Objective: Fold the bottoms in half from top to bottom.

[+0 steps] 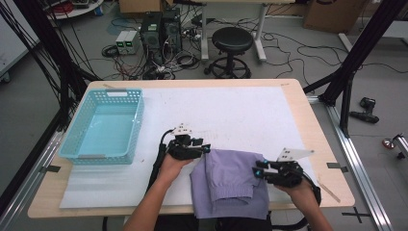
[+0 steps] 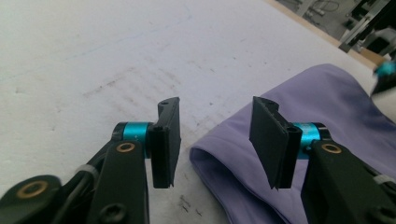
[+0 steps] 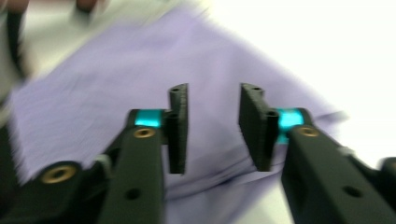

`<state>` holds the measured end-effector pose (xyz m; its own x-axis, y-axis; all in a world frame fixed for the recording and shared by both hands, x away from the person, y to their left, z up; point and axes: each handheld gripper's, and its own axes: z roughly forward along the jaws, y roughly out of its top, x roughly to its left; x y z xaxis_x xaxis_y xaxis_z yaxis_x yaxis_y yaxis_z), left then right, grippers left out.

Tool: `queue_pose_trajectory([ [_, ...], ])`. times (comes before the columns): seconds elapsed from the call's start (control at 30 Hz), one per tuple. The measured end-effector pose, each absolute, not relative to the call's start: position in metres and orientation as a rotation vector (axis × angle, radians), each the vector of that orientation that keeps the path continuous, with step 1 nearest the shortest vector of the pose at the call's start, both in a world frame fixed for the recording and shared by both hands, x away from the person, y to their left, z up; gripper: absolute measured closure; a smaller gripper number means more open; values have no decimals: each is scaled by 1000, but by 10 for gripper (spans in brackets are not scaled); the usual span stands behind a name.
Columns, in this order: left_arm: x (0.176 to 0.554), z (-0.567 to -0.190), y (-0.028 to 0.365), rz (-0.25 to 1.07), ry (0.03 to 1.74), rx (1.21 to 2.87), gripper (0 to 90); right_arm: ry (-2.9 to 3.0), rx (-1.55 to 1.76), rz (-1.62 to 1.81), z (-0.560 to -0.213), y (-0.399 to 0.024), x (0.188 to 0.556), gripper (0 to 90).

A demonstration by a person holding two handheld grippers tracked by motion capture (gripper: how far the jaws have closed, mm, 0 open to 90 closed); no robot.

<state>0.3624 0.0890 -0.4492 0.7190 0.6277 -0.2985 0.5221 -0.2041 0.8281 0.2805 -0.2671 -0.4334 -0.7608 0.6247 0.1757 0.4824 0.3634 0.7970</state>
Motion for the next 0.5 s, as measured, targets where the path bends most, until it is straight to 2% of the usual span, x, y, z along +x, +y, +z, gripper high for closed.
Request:
queue_pose_trajectory([
  [0.17, 366, -457, 79, 100, 914, 1949, 495, 2275, 1220, 1236, -426, -282, 302, 514],
  [0.33, 368, -461, 78, 77, 920, 1979, 486, 2341, 1272, 1160, -437, -271, 321, 469],
  [0.37, 368, -461, 78, 77, 920, 1979, 512, 2362, 1268, 1138, -440, -269, 323, 469],
  [0.43, 369, -461, 80, 86, 935, 2000, 668, 2389, 1285, 1071, -446, -263, 327, 479],
  [0.47, 368, -461, 80, 84, 934, 2004, 774, 2404, 1300, 1054, -450, -261, 329, 511],
  [0.5, 368, -461, 79, 68, 935, 1999, 828, 2387, 1293, 1064, -452, -262, 329, 546],
])
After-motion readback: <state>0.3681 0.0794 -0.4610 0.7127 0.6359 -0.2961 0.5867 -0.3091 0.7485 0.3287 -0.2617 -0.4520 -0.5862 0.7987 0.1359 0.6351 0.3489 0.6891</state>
